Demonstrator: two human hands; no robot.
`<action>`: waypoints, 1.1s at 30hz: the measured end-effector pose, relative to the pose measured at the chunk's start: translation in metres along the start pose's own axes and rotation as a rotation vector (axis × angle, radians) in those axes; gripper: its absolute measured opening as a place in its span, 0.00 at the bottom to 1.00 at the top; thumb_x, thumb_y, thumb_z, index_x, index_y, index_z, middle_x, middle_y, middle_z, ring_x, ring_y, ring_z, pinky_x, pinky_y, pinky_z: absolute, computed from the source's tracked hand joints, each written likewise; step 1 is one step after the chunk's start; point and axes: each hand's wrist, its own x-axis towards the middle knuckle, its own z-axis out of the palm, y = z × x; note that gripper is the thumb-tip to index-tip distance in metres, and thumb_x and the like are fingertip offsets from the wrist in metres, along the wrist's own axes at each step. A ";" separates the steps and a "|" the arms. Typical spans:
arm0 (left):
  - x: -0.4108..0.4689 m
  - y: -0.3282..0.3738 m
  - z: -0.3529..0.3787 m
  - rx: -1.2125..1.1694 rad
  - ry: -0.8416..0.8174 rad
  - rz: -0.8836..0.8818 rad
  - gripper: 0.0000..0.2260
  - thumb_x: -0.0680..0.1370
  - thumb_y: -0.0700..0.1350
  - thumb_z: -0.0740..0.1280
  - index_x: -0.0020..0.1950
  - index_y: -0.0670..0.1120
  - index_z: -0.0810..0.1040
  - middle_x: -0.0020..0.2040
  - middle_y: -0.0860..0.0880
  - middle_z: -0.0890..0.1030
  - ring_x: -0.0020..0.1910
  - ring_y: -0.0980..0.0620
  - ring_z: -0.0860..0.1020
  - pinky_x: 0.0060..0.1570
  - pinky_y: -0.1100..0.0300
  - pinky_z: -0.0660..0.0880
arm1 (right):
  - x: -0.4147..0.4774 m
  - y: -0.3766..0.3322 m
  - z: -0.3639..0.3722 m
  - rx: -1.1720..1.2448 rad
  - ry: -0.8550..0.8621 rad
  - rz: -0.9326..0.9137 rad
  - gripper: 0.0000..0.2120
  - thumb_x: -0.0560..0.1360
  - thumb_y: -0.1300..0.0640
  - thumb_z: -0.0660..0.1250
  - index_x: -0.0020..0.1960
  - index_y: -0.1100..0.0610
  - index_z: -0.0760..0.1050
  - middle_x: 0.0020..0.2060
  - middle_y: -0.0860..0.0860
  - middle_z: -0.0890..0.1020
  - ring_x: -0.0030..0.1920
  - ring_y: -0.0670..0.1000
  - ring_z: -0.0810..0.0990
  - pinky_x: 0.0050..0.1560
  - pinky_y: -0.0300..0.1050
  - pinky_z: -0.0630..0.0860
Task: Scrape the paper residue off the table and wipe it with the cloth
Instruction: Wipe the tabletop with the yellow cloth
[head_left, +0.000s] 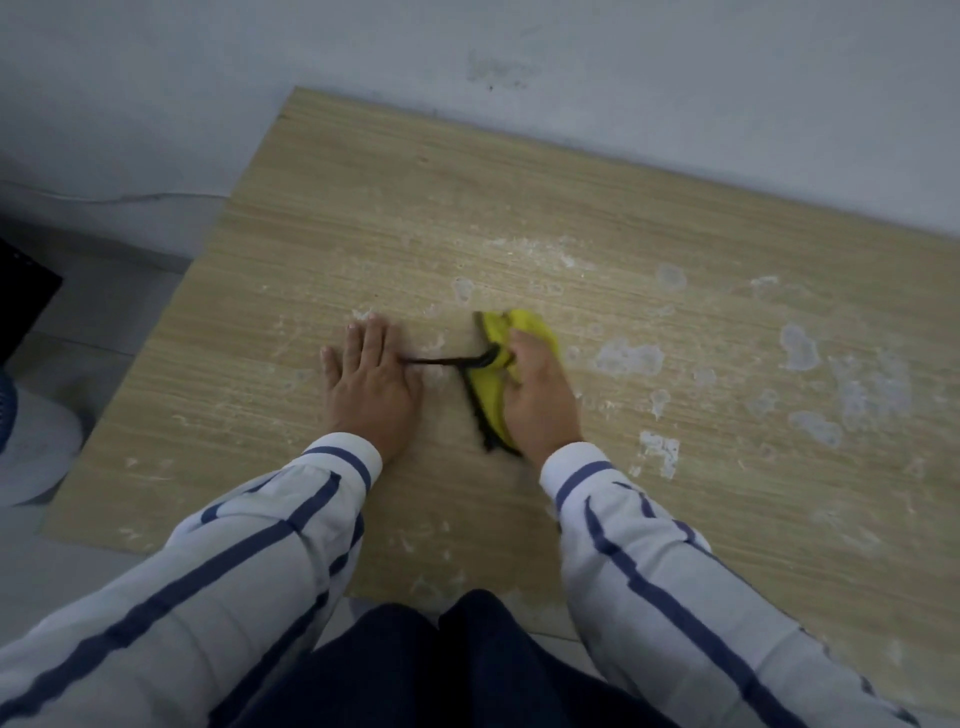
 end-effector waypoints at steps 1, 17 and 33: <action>0.002 0.000 0.000 0.000 0.000 0.002 0.26 0.81 0.55 0.45 0.77 0.48 0.48 0.78 0.49 0.46 0.76 0.47 0.43 0.73 0.44 0.40 | 0.004 0.011 -0.010 -0.026 0.071 0.087 0.19 0.75 0.64 0.60 0.66 0.65 0.68 0.66 0.63 0.70 0.67 0.62 0.68 0.68 0.52 0.66; -0.008 -0.050 -0.014 0.015 0.032 -0.068 0.25 0.81 0.54 0.47 0.77 0.48 0.50 0.78 0.49 0.50 0.77 0.47 0.46 0.74 0.45 0.43 | -0.002 0.003 0.009 -0.189 0.078 0.270 0.26 0.78 0.61 0.58 0.74 0.64 0.55 0.71 0.61 0.64 0.72 0.62 0.59 0.72 0.57 0.58; -0.039 -0.142 -0.042 -0.005 0.029 -0.167 0.25 0.81 0.54 0.45 0.77 0.49 0.49 0.78 0.49 0.47 0.77 0.47 0.44 0.74 0.47 0.41 | -0.010 -0.088 0.094 -0.193 -0.080 0.065 0.26 0.78 0.61 0.57 0.74 0.64 0.55 0.72 0.62 0.62 0.73 0.63 0.59 0.73 0.57 0.54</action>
